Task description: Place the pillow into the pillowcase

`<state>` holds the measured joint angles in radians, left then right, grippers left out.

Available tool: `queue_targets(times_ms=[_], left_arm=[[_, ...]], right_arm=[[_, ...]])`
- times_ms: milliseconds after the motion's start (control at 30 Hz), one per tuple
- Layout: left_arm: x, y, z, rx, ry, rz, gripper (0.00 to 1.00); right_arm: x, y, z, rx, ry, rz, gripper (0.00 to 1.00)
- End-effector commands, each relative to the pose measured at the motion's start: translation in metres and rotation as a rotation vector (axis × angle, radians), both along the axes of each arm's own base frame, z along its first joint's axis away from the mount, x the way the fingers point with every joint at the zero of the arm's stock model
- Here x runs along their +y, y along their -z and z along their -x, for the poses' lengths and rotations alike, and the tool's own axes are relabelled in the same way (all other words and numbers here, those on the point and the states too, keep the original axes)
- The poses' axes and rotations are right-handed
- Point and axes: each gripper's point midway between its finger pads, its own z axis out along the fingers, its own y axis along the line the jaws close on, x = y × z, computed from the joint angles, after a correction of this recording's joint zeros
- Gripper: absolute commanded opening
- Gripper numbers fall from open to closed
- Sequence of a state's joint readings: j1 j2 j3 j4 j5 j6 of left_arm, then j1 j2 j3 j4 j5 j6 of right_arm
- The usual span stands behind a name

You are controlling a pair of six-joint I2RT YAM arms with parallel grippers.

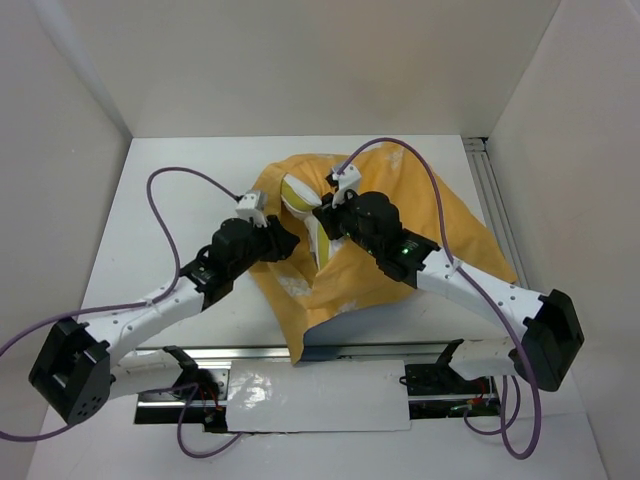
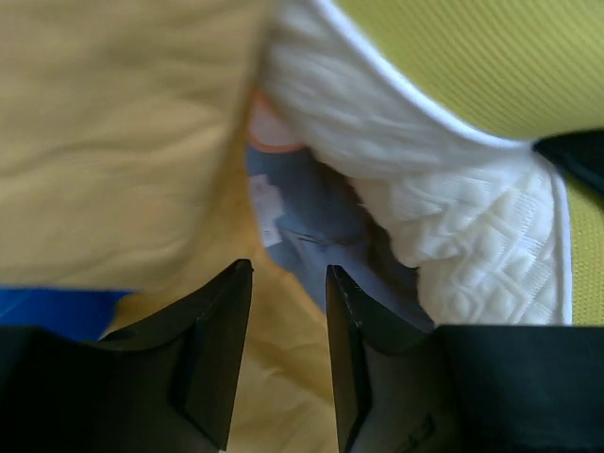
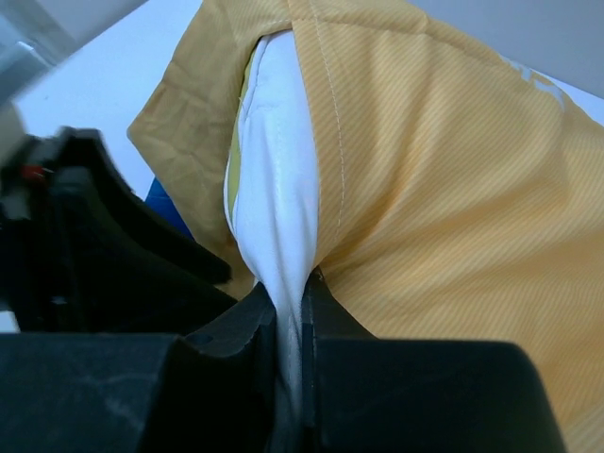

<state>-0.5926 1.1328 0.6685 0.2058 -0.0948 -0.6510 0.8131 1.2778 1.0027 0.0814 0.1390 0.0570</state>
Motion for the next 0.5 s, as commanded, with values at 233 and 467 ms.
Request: queue_targets(times_ms=[233,467], left_arm=[[-0.050,0.040,-0.003,0.068,0.085,-0.003,0.51],[0.002,0.075,-0.002,0.158,-0.335,-0.127,0.82]], right_arm=[[0.013,-0.127,0.035,-0.261,-0.164,-0.350,0.00],[0.022,-0.136,0.044,-0.309,-0.250,-0.329,0.00]])
